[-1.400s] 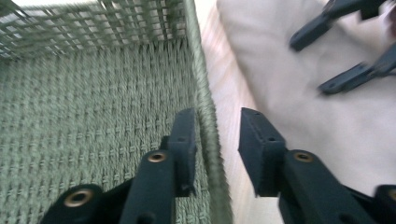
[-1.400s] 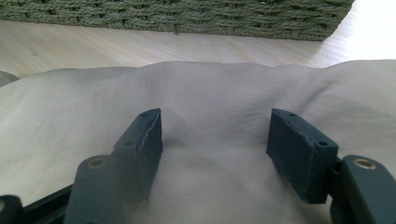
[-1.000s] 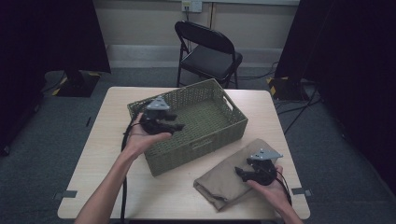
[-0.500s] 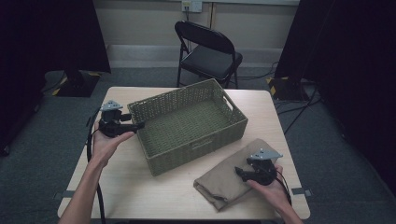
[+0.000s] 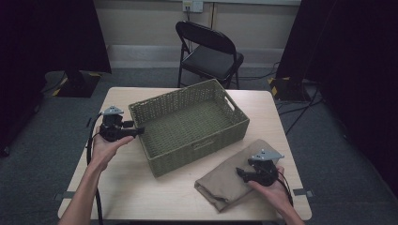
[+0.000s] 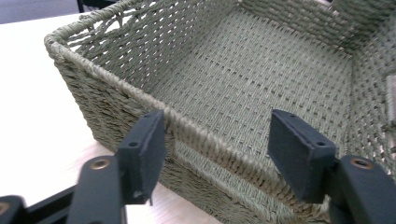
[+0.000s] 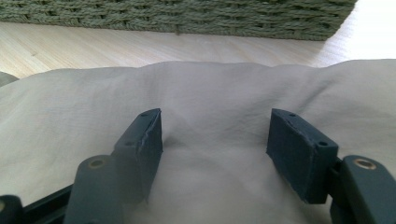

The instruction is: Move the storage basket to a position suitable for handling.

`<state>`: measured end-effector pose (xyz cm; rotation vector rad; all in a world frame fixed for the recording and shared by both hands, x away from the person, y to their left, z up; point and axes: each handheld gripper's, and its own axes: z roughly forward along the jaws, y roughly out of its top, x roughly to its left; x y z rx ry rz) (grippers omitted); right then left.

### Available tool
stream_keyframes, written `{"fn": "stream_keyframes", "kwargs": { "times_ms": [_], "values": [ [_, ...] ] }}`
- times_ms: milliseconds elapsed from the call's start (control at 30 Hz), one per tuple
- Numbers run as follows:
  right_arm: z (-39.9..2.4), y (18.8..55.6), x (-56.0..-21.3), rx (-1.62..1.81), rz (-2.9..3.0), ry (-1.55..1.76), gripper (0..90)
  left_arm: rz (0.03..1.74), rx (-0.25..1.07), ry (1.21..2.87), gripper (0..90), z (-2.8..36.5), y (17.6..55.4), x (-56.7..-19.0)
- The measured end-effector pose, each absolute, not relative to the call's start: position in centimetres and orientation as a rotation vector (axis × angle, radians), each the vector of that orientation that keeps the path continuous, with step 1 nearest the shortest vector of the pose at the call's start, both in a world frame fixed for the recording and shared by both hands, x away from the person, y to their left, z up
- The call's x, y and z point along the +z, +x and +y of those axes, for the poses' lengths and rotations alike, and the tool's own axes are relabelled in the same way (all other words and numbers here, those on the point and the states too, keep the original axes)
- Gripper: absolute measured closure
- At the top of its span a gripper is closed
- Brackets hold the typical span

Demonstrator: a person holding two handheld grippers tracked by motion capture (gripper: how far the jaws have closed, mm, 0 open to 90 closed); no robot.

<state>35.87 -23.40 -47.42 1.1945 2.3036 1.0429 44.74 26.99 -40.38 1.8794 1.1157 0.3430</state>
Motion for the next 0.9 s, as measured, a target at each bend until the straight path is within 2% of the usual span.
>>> {"fn": "stream_keyframes", "kwargs": {
  "times_ms": [533,733,900],
  "values": [
    [-21.1,35.4,-47.5,1.080,2.321,1.196,34.9,1.094,0.343,1.895,33.0,25.9,45.3,-40.4],
    [-19.8,35.3,-47.5,1.089,2.338,1.171,35.0,1.105,0.366,1.881,33.5,26.3,44.7,-39.8],
    [-19.9,35.3,-47.4,1.097,2.334,1.186,34.9,1.051,0.374,1.859,33.7,26.2,43.5,-38.8]
  ]
}}
